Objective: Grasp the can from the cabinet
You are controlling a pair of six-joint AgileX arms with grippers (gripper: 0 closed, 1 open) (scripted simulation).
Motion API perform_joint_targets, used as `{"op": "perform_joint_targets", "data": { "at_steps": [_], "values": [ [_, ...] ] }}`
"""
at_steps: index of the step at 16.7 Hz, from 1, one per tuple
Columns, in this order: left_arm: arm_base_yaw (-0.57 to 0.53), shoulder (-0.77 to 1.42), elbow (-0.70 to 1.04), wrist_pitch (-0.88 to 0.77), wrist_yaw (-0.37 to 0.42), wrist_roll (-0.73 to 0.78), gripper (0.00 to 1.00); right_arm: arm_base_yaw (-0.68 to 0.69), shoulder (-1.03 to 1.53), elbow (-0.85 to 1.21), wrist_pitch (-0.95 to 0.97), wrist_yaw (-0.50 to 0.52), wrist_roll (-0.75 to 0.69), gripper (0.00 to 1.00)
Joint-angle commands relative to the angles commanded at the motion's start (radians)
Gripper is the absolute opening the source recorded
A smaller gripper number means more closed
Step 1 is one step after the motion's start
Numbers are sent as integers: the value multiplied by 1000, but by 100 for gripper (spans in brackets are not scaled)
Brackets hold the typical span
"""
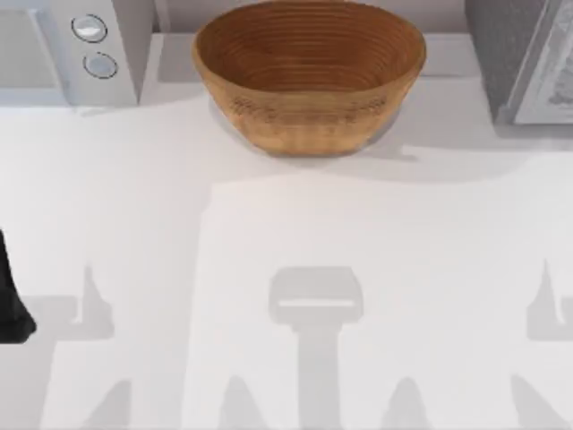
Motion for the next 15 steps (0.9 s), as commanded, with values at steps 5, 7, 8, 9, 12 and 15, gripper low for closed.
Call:
{"op": "perform_joint_targets", "data": {
  "at_steps": [5,7,8,9,12,15],
  "values": [
    [0,0,0,0,0,0,100,9,63,64,-24,9,0,100],
    [0,0,0,0,0,0,100,22,150,160,-54,22,0,100],
    [0,0,0,0,0,0,100,29,203,224,-72,30,0,100],
    [0,0,0,0,0,0,100,37,262,299,-90,39,1,100],
    [0,0,0,0,0,0,100,64,465,568,-151,69,4,100],
    [0,0,0,0,0,0,100,95,685,867,-217,102,8,100]
  ]
}}
